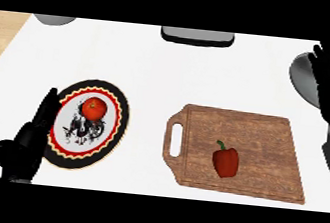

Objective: Pick the bell pepper from the cutting board and place it in the pan

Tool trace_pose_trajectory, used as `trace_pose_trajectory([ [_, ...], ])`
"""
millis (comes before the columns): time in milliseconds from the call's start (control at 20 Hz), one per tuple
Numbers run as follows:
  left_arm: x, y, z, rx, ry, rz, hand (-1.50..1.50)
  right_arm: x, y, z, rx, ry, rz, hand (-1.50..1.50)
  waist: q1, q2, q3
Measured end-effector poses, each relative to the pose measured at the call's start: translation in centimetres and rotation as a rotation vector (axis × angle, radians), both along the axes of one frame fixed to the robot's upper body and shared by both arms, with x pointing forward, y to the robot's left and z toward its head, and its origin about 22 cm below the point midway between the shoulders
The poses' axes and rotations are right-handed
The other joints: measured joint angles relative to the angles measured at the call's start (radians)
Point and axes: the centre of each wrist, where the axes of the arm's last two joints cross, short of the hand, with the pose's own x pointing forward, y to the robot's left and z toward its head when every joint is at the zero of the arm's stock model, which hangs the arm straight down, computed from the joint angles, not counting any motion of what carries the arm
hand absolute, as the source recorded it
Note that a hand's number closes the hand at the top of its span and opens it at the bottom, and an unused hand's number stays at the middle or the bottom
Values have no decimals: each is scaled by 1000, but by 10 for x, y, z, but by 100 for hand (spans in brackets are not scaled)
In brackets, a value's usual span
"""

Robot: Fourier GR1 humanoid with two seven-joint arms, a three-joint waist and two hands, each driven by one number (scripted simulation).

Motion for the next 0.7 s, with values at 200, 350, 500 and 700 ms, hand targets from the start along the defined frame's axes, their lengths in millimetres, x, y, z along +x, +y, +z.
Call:
trace_pose_trajectory([
  [200, 8, -12, 2, -70, 17, -83, 0, -1, 42, 4, -162, -40, 229, 150, 5, -1, -5],
  [350, 12, -31, 4, -148, 46, -179, 0, -2, 67, 15, -422, -107, 417, 150, 22, -2, -18],
  [500, 13, -47, 4, -238, 89, -249, 0, -8, 82, 10, -675, -228, 480, -150, 11, -2, -15],
  [700, 24, -52, 6, -311, 129, -294, 0, -21, 105, -18, -754, -400, 541, -150, -6, -2, -8],
])
